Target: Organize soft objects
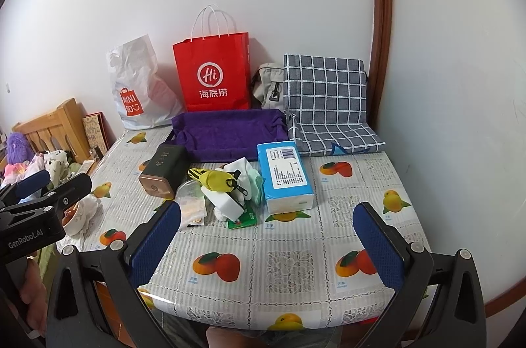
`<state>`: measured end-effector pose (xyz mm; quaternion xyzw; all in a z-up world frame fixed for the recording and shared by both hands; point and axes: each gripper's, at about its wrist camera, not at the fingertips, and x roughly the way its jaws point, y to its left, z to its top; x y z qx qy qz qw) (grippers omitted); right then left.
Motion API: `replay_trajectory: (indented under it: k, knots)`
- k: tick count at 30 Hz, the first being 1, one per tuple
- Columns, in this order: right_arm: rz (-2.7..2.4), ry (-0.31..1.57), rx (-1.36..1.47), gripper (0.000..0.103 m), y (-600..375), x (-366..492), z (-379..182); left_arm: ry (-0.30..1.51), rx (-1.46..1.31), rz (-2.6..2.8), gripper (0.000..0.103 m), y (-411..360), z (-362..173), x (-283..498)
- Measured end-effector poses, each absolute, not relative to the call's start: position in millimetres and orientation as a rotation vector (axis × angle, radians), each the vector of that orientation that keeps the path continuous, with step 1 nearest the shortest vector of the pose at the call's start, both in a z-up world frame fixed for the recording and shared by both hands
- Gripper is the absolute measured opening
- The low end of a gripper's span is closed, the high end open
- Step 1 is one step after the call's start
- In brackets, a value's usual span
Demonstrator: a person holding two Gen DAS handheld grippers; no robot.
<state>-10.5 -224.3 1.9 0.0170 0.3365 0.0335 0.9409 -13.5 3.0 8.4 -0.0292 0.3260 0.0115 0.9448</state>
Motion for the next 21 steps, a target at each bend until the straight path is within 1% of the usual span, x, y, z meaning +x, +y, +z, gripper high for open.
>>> replay_trajectory:
  k: [15, 21]
  knots:
    - [0.071, 0.679, 0.037, 0.103, -223.4, -13.4, 4.0, 0.662, -0.060, 0.024, 0.103, 2.8, 8.1, -14.2]
    - [0.073, 0.673, 0.041, 0.103, -223.5, -13.8, 2.6, 0.660, -0.060, 0.015, 0.103, 1.0, 17.0, -10.5]
